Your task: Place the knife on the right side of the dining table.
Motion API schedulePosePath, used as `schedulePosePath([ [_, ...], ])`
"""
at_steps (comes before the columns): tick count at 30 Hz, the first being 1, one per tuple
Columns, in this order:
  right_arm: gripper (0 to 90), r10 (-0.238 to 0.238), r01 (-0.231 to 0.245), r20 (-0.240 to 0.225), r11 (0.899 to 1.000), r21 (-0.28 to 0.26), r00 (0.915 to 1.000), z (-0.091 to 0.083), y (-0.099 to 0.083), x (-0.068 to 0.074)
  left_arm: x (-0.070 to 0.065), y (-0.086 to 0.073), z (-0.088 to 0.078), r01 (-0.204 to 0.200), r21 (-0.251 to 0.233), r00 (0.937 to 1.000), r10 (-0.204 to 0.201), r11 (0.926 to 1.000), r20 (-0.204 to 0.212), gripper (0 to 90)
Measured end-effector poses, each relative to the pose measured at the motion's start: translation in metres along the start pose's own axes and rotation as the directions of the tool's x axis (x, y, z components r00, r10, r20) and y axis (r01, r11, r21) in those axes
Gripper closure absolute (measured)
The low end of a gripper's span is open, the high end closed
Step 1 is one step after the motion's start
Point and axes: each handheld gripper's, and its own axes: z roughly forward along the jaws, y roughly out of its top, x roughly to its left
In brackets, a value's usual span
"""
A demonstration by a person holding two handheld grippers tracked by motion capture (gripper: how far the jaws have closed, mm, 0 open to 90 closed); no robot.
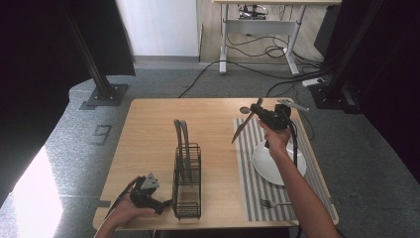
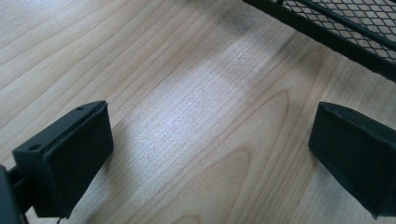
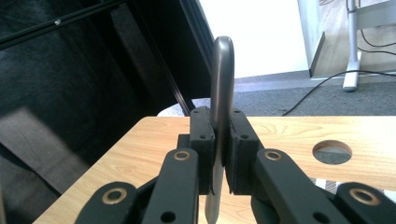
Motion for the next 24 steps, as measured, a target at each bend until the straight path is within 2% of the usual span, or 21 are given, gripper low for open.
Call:
schedulePosePath([
  [6, 82.7, -0.001, 0.001, 0.032, 1.000, -0.007, 0.9995, 0.003, 0.001, -0.008, 0.000, 0.000, 0.000, 0.000, 0.000, 1.0000, 0.000, 1.0000, 0.000, 0.0],
  [18, 82.7, 0.050, -0.048, 0.107, 0.998, -0.029, 0.9929, 0.000, 0.001, -0.038, 0.000, 0.000, 0.000, 0.000, 0.000, 1.0000, 0.000, 1.0000, 0.000, 0.0],
  [24, 82.6, 0.067, -0.062, 0.119, 0.997, -0.041, 0.9907, 0.004, 0.002, -0.048, 0.000, 0.000, 0.000, 0.000, 0.000, 1.0000, 0.000, 1.0000, 0.000, 0.0],
])
